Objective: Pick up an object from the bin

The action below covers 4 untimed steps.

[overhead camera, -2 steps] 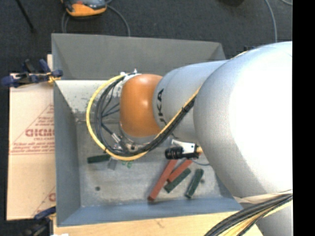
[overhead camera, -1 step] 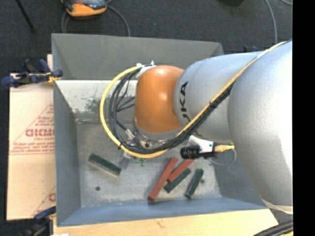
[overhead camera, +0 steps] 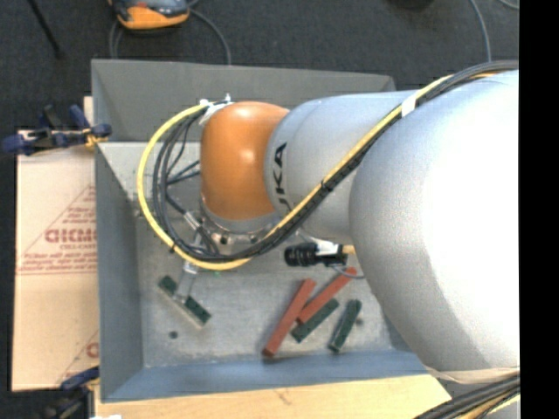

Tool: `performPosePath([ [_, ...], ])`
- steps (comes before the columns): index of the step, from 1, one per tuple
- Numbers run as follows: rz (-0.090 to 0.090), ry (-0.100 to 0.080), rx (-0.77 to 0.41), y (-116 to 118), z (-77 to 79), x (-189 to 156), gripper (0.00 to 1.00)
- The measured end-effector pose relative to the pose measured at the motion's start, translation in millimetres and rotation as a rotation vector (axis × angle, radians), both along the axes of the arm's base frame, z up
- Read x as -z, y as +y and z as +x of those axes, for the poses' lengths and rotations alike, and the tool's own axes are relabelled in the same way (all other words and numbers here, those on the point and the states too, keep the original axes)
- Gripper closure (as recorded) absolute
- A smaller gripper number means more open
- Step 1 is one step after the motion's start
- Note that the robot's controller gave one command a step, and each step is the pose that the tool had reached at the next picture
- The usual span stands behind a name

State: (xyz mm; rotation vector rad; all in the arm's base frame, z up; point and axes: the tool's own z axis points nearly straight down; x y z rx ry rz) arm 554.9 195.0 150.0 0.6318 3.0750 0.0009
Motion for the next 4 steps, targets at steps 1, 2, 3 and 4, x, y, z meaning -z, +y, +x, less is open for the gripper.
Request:
performPosePath([
  [1, 0.000, -0.002, 0.000, 0, 0.5, -1, 0.00],
  [2, 0.001, -0.007, 0.049, -13, -29.0, 41, 0.00],
  [3, 0.001, 0.001, 0.198, -8, -49.6, 80, 1.00],
  [4, 0.002, 0.001, 0.198, -8, -49.6, 80, 1.00],
])
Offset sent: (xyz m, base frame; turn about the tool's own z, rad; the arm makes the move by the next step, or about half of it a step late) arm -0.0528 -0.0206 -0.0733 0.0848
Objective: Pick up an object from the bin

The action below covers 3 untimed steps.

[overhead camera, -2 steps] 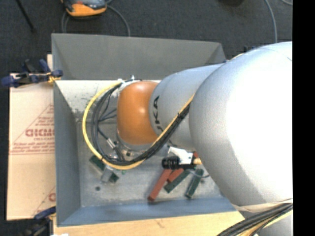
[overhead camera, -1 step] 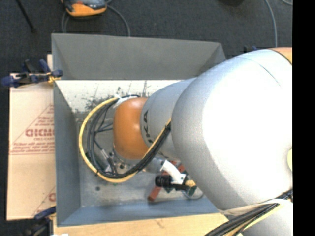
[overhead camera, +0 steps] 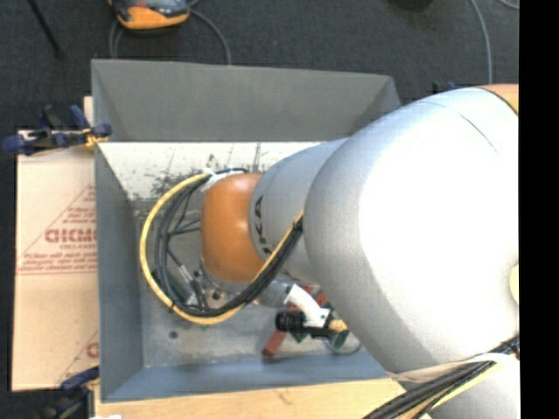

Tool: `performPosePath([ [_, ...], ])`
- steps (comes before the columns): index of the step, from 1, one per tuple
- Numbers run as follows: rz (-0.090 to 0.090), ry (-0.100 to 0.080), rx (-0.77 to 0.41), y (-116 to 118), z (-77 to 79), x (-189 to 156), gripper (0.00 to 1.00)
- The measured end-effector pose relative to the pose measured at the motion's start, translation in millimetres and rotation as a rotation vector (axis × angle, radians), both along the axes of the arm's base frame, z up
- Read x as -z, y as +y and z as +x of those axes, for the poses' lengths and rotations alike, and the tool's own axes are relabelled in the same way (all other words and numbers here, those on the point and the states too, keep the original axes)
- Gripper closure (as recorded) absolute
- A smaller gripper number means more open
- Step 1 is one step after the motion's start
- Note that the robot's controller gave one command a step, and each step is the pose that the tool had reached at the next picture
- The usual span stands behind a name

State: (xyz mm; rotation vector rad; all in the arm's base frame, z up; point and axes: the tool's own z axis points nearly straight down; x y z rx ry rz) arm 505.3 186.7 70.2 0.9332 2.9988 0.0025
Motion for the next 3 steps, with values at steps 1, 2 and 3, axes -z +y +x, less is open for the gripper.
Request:
performPosePath([
  [1, -0.004, 0.008, -0.010, 0, -1.7, -46, 1.00],
  [2, -0.002, 0.002, -0.027, 3, -3.4, -94, 1.00],
  [3, -0.002, 0.002, -0.035, 9, -8.1, -140, 1.00],
])
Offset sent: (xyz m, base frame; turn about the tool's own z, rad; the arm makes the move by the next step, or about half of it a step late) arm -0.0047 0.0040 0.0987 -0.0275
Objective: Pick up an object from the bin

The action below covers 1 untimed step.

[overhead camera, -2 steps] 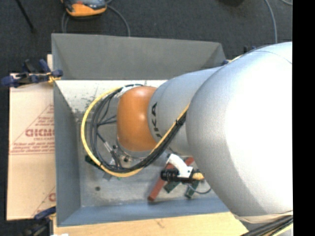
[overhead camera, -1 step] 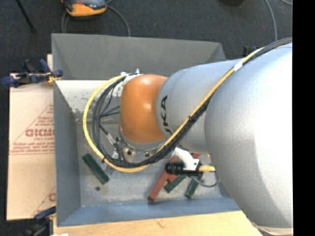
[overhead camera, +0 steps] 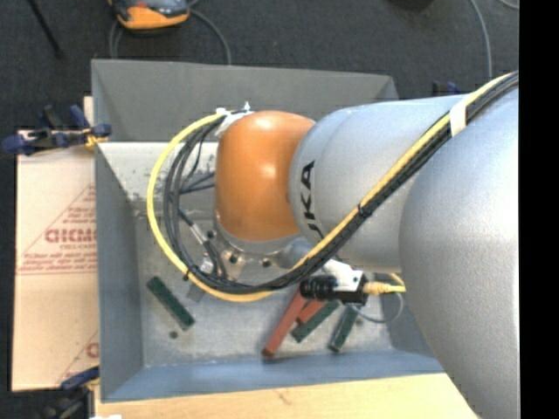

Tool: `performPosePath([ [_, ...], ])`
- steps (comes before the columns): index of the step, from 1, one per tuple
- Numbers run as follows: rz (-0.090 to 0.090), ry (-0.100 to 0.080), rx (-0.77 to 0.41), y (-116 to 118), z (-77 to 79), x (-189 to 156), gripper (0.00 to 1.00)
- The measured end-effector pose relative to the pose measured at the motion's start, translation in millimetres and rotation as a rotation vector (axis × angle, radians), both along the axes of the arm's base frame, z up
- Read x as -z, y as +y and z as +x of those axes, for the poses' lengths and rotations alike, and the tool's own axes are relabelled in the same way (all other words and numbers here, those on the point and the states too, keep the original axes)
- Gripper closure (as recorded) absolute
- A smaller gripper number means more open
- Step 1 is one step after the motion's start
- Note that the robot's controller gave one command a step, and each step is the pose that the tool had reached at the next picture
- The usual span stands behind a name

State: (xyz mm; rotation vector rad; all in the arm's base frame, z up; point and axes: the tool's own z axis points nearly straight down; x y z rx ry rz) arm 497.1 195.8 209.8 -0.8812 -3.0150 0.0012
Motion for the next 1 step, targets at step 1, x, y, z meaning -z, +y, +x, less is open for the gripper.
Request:
performPosePath([
  [1, -0.002, -0.001, 0.001, 9.5, 45.6, 80.2, 0.00],
])
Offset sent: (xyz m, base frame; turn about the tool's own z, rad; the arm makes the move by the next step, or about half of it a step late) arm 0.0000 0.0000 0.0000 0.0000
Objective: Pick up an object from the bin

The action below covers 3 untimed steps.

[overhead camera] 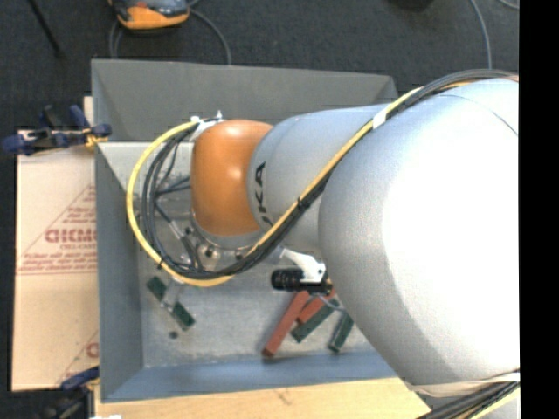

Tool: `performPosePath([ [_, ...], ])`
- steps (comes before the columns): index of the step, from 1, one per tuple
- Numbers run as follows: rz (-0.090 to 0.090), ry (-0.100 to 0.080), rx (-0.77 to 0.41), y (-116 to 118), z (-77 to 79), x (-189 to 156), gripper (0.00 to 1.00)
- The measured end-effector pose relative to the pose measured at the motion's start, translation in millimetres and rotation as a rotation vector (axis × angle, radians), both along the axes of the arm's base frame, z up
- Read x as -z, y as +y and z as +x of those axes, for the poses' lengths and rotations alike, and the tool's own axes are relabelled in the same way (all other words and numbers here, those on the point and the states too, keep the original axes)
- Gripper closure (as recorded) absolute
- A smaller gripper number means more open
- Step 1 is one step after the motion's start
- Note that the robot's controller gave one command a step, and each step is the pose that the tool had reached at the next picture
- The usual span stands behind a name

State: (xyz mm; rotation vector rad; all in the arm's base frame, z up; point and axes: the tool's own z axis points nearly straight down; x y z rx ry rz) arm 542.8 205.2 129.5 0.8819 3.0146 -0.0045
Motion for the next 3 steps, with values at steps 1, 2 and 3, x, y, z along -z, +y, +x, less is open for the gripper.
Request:
performPosePath([
  [1, 0.001, -0.004, -0.001, 0, 1.0, -2, 0.00],
  [2, 0.002, -0.005, 0.014, 9, 0.7, 23, 0.00],
  [3, 0.002, -0.002, 0.008, 5, -32.1, 59, 1.00],
])
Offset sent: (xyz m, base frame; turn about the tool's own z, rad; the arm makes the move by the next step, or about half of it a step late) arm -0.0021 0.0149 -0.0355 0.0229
